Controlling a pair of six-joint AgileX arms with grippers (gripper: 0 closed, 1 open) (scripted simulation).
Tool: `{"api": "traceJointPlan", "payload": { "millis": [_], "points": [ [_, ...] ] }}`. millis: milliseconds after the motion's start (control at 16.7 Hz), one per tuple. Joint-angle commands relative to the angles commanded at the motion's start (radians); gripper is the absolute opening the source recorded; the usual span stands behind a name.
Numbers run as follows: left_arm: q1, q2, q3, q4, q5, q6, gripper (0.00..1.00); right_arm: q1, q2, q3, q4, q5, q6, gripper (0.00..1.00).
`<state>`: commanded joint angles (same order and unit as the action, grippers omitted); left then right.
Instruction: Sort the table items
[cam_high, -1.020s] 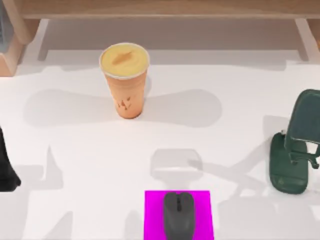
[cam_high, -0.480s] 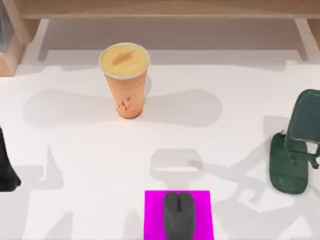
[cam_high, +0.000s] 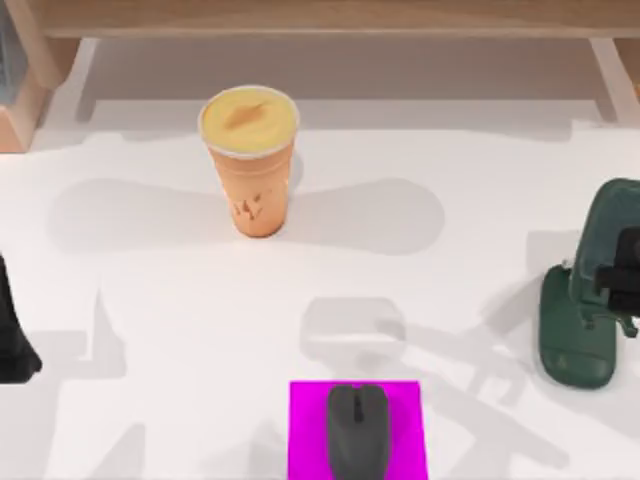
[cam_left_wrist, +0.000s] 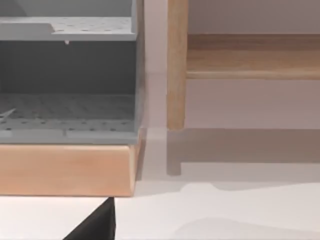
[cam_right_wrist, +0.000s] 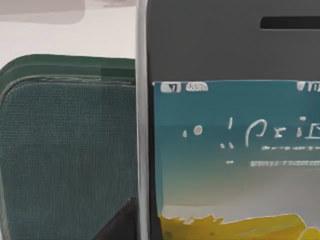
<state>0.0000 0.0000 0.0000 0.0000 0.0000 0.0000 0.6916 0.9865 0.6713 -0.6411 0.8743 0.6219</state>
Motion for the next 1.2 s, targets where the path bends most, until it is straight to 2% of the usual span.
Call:
{"api": "traceJointPlan", "payload": {
  "millis": [180, 360, 960, 1200],
  "points": [
    [0.0, 0.0, 0.0, 0.0, 0.0, 0.0, 1.0, 0.143, 0.012, 0.002, 0.098, 0.079, 0.071, 0.0],
    [0.0, 0.0, 0.0, 0.0, 0.0, 0.0, 1.0, 0.199, 0.016, -0.001, 0.138, 0.107, 0.096, 0.0],
    [0.0, 0.0, 0.0, 0.0, 0.0, 0.0, 1.0, 0.162, -0.075, 0.065, 0.104, 0.111, 0.09, 0.0],
    [0.0, 0.0, 0.0, 0.0, 0.0, 0.0, 1.0, 0.131, -0.102, 0.082, 0.132, 0.081, 0.049, 0.0]
  ]
}}
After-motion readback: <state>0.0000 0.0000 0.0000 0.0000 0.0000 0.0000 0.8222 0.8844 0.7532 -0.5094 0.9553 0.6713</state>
